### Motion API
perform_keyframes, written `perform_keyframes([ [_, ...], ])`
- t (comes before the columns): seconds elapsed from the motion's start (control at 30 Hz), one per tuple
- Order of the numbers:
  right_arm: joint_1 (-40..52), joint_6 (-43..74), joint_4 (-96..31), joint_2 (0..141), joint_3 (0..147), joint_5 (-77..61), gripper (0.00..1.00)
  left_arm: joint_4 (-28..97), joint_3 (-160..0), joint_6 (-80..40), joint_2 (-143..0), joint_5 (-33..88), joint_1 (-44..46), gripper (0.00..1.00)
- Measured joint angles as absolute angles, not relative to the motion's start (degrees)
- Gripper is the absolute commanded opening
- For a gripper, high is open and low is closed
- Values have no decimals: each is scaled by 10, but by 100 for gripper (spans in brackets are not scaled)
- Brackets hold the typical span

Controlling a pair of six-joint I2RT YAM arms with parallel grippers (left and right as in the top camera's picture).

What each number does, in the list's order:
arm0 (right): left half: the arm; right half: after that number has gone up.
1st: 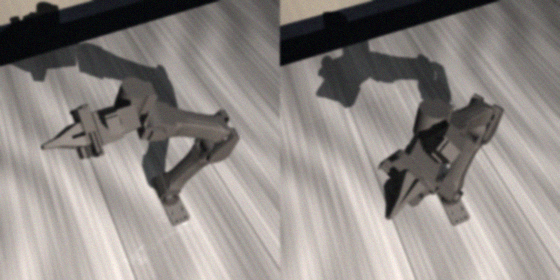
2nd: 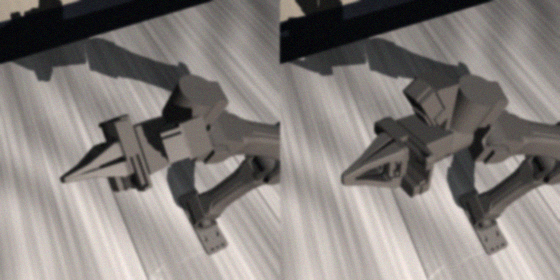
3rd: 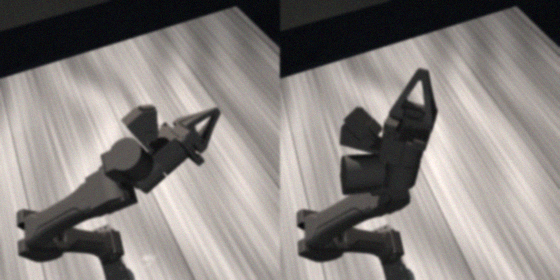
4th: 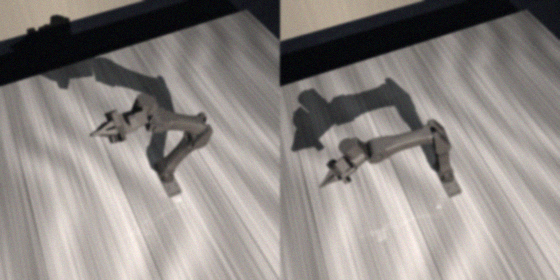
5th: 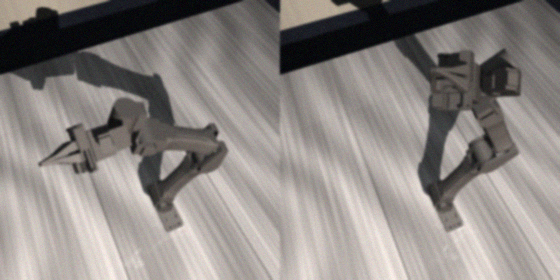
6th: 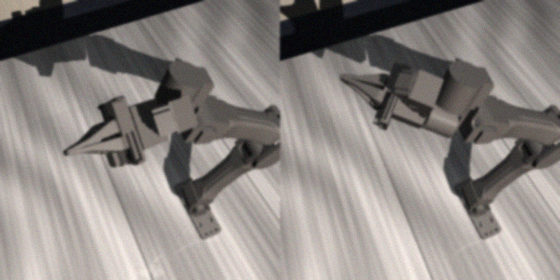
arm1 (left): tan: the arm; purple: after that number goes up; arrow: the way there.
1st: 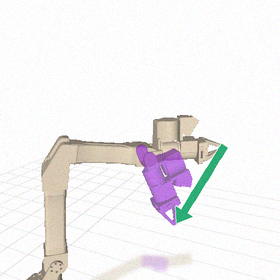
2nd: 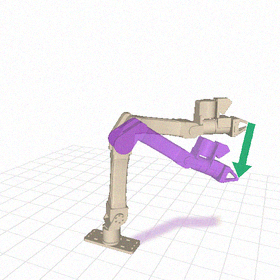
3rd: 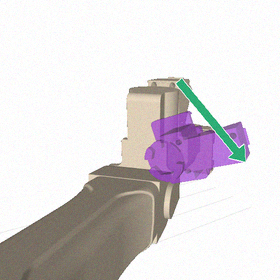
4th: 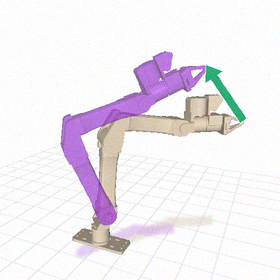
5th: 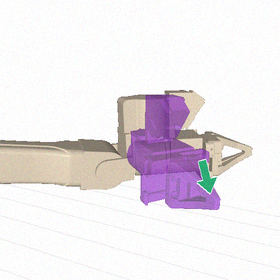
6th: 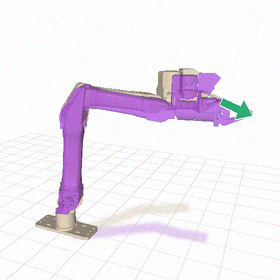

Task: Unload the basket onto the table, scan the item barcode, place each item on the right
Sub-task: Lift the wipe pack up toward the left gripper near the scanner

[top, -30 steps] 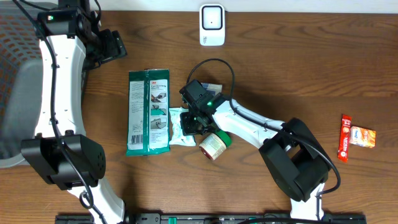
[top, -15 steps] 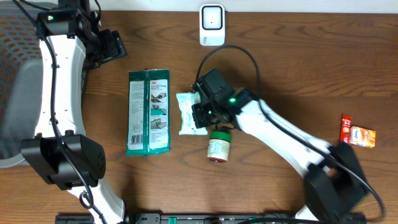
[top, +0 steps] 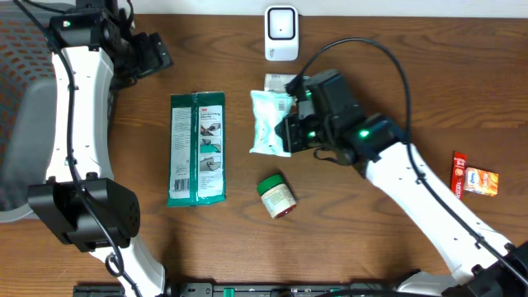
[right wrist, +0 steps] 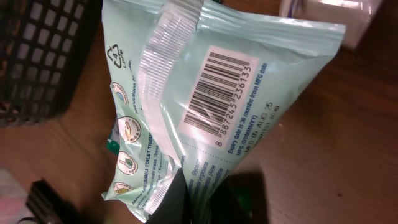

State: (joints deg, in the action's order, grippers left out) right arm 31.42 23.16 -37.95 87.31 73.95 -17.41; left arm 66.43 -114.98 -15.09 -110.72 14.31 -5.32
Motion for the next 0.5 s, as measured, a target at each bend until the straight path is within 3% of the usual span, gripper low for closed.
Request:
perform_keyframes([
  [0.07, 298, 230, -384, 873, 740, -195, 1, 670, -1150, -122, -1107, 219, -53, 80],
  [0.27, 246, 212, -370, 873, 740, -294, 1, 733, -1148, 27, -1107, 486, -39, 80],
  [0.5, 212, 207, -358, 873, 740, -334, 1, 766, -1148, 99, -1107, 575, -33, 79],
])
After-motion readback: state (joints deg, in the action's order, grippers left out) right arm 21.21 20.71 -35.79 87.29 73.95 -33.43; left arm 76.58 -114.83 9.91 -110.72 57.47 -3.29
